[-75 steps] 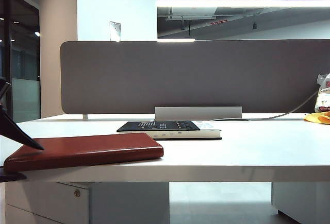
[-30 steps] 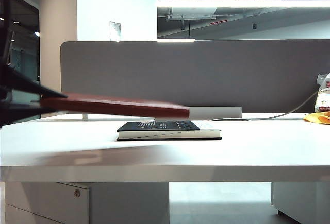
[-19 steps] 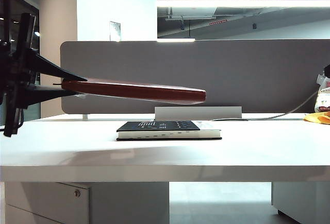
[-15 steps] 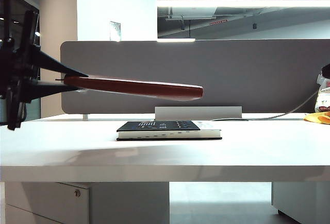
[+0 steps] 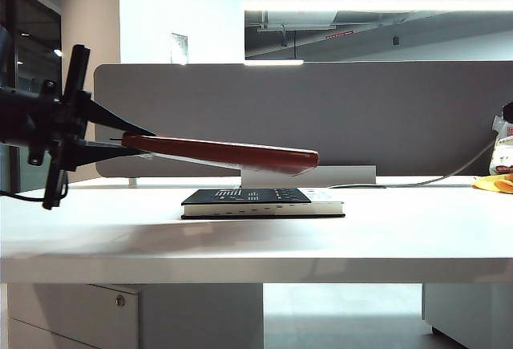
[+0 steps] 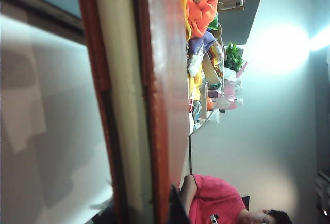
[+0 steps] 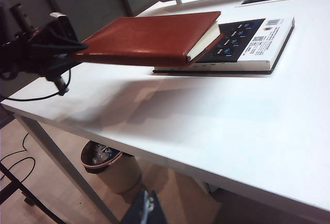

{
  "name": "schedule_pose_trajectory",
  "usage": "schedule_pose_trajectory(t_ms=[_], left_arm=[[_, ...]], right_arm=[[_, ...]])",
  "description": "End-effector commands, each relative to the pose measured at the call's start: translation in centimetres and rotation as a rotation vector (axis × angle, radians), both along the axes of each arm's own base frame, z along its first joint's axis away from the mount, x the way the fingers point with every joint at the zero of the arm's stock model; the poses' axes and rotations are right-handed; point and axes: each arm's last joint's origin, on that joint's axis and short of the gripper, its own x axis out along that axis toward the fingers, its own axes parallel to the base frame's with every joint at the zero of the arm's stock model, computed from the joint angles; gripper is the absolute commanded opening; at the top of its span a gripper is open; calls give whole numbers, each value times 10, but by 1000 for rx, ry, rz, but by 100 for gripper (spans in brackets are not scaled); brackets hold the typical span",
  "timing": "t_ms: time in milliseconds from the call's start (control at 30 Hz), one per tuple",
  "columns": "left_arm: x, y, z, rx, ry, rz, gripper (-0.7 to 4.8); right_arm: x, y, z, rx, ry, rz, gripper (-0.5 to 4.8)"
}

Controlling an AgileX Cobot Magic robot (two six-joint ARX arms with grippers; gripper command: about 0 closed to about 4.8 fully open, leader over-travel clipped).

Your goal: Pick up the red book and place it on top of the black book.

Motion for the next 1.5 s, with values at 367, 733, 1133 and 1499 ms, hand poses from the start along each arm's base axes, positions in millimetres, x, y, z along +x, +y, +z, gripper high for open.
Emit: schedule_pose_trajectory(t_ms=[367,733,1133,1499], left_arm=[[39,-5,31,-28,-107,-52,-6],[68,-11,27,-42,-79,-73,-6],[101,-20,9,-44,-18,-68,-6],[118,-22,-10,-40,37,-62,-6]], right_arm=[[0,0,0,1,-8,-2,-5],[0,0,0,0,-8,-5,-5],[0,0,0,0,-8,-5,-5],[0,0,0,0,-8,-9,-5]])
